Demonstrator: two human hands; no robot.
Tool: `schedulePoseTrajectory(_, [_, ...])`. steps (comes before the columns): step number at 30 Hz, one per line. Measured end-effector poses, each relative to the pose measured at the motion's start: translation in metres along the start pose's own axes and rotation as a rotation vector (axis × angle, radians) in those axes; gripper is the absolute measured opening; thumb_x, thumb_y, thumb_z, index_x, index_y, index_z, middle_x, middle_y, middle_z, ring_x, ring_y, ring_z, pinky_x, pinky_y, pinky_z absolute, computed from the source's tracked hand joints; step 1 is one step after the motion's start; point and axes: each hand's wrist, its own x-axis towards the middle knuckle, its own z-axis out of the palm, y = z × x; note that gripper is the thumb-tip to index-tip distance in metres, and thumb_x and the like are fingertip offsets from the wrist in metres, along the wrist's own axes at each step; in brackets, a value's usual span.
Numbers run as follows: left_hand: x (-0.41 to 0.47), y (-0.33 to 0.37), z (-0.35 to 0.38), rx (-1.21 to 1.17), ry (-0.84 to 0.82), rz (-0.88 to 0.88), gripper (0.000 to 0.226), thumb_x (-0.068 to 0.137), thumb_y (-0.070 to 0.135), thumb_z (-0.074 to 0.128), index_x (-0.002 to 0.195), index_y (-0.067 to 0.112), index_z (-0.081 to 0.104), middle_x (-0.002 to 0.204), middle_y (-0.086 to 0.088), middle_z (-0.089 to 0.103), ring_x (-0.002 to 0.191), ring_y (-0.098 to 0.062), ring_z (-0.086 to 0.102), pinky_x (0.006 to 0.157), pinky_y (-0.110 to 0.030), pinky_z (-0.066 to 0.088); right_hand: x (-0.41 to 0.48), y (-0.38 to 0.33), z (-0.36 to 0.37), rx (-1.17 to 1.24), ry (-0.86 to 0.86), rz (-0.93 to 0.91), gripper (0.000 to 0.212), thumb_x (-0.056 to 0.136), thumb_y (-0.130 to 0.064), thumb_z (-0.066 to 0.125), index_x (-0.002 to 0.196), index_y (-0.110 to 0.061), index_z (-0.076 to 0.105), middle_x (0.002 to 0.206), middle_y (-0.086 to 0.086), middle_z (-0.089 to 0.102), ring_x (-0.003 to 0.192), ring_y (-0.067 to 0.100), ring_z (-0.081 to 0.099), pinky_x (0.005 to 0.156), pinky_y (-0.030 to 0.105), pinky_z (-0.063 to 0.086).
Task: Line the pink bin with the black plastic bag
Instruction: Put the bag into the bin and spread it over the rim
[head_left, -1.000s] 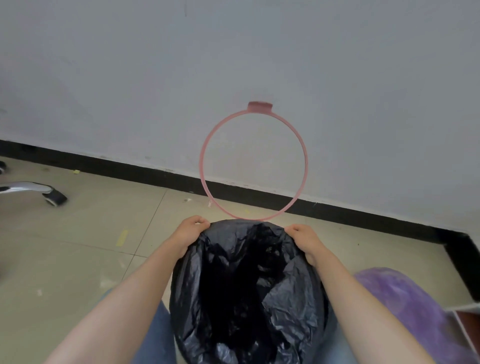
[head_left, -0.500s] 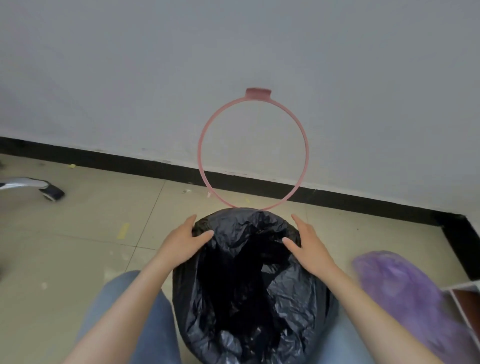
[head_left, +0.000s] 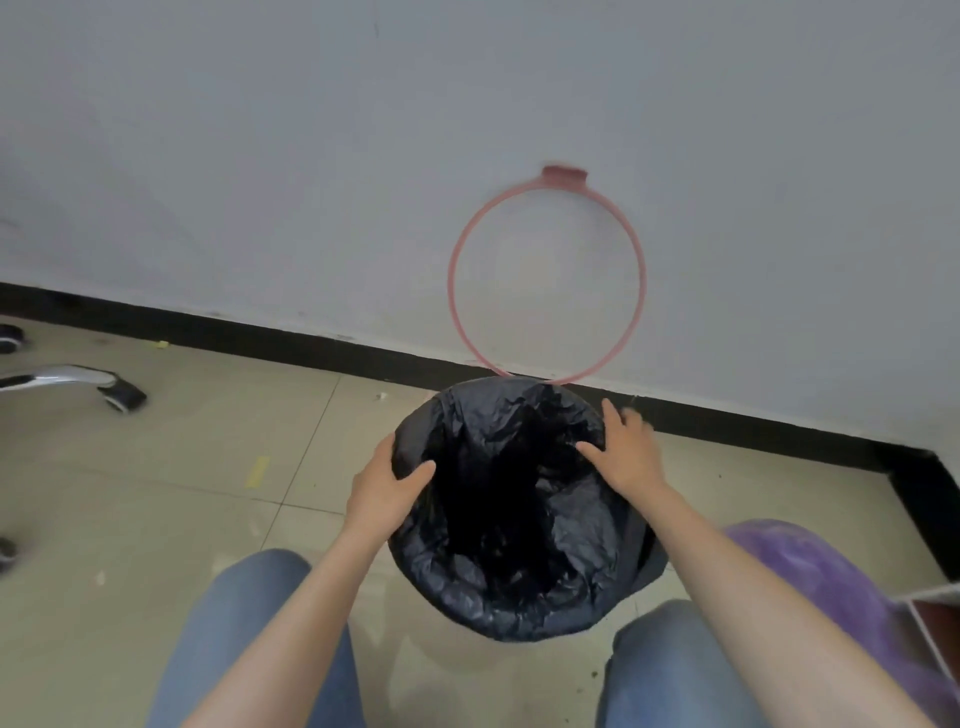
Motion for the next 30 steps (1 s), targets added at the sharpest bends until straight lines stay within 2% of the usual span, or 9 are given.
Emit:
schedulePoseTrajectory(3, [-0.01, -0.014, 0.008, 0.052, -0.028, 0.084, 0.067, 0.09, 0.02, 0.053, 0.145, 0.021, 0.016, 0.145, -0.003, 0.04, 0.13, -0.027, 0.043, 0.106, -0.038, 0.039, -0.029, -0.016, 0.004, -0.335, 0.283, -0.619, 0.045, 0.088, -0.036, 0.047, 0.126, -0.012, 0.048, 0.135, 0.016, 0.051, 0.127, 0.038, 0.044, 0.098, 0.048, 0.042])
schedulePoseTrajectory(5, [-0.012, -0.017, 0.01, 0.011, 0.004, 0.095, 0.065, 0.091, 0.01, 0.048, 0.145, 0.023, 0.015, 0.143, -0.003, 0.043, 0.126, -0.027, 0.046, 0.099, -0.033, 0.039, -0.049, -0.022, 0.012, -0.535, -0.227, -0.799, 0.055, 0.093, -0.052, 0.023, 0.131, -0.019, 0.046, 0.143, 0.009, 0.044, 0.137, 0.031, 0.032, 0.111, 0.05, 0.026])
schedulePoseTrajectory(7, [-0.011, -0.018, 0.011, -0.032, -0.003, 0.072, 0.064, 0.09, 0.007, 0.045, 0.144, 0.026, 0.016, 0.14, -0.003, 0.046, 0.123, -0.028, 0.048, 0.099, -0.035, 0.04, -0.053, -0.02, 0.02, -0.733, -0.838, -0.473, 0.067, 0.091, -0.061, 0.018, 0.133, -0.016, 0.046, 0.145, 0.01, 0.041, 0.137, 0.029, 0.03, 0.114, 0.048, 0.017])
schedulePoseTrajectory(9, [-0.012, -0.019, 0.013, -0.078, -0.025, 0.056, 0.063, 0.089, 0.005, 0.044, 0.143, 0.028, 0.019, 0.137, -0.002, 0.048, 0.121, -0.027, 0.049, 0.101, -0.038, 0.042, -0.048, -0.025, 0.021, -0.756, -1.009, -0.312, 0.068, 0.092, -0.059, 0.023, 0.128, -0.008, 0.05, 0.138, 0.012, 0.048, 0.125, 0.032, 0.043, 0.105, 0.043, 0.031])
schedulePoseTrajectory(15, [-0.011, -0.019, 0.015, -0.176, -0.005, 0.06, 0.059, 0.087, 0.002, 0.042, 0.139, 0.026, 0.028, 0.124, 0.003, 0.05, 0.112, -0.019, 0.049, 0.1, -0.037, 0.042, -0.034, -0.069, 0.028, -0.1, -0.442, -0.398, 0.041, 0.098, -0.032, 0.033, 0.12, -0.006, 0.056, 0.127, 0.014, 0.058, 0.12, 0.032, 0.05, 0.093, 0.037, 0.042])
schedulePoseTrajectory(21, [-0.008, -0.025, 0.018, -0.199, 0.03, 0.048, 0.06, 0.087, 0.001, 0.044, 0.141, 0.02, 0.027, 0.135, -0.002, 0.048, 0.122, -0.02, 0.046, 0.103, -0.033, 0.036, -0.07, -0.135, 0.085, 1.005, -0.897, 0.149, 0.036, 0.097, -0.017, 0.033, 0.13, -0.009, 0.045, 0.124, 0.012, 0.058, 0.114, 0.025, 0.055, 0.096, 0.034, 0.045])
schedulePoseTrajectory(24, [-0.007, -0.028, 0.019, -0.19, 0.021, 0.026, 0.059, 0.091, 0.007, 0.045, 0.143, 0.02, 0.022, 0.142, -0.003, 0.044, 0.129, -0.023, 0.043, 0.109, -0.035, 0.033, -0.055, -0.119, 0.077, 0.91, -0.736, 0.062, 0.034, 0.095, -0.017, 0.038, 0.123, -0.004, 0.054, 0.105, 0.008, 0.063, 0.092, 0.016, 0.058, 0.082, 0.024, 0.045])
schedulePoseTrajectory(27, [-0.01, -0.027, 0.021, -0.222, 0.018, 0.032, 0.059, 0.089, 0.004, 0.045, 0.142, 0.022, 0.024, 0.132, 0.001, 0.048, 0.124, -0.021, 0.046, 0.102, -0.03, 0.037, -0.011, -0.097, 0.062, 0.224, -0.367, -0.299, 0.035, 0.093, -0.011, 0.039, 0.123, -0.004, 0.055, 0.127, 0.016, 0.058, 0.116, 0.029, 0.052, 0.1, 0.032, 0.041])
schedulePoseTrajectory(30, [-0.011, -0.026, 0.02, -0.239, 0.002, 0.042, 0.061, 0.087, 0.0, 0.045, 0.141, 0.024, 0.026, 0.12, 0.006, 0.05, 0.116, -0.019, 0.049, 0.094, -0.026, 0.037, 0.019, -0.096, 0.056, -0.013, -0.436, -0.442, 0.044, 0.09, -0.011, 0.04, 0.134, -0.01, 0.043, 0.141, 0.014, 0.044, 0.131, 0.033, 0.037, 0.108, 0.044, 0.036])
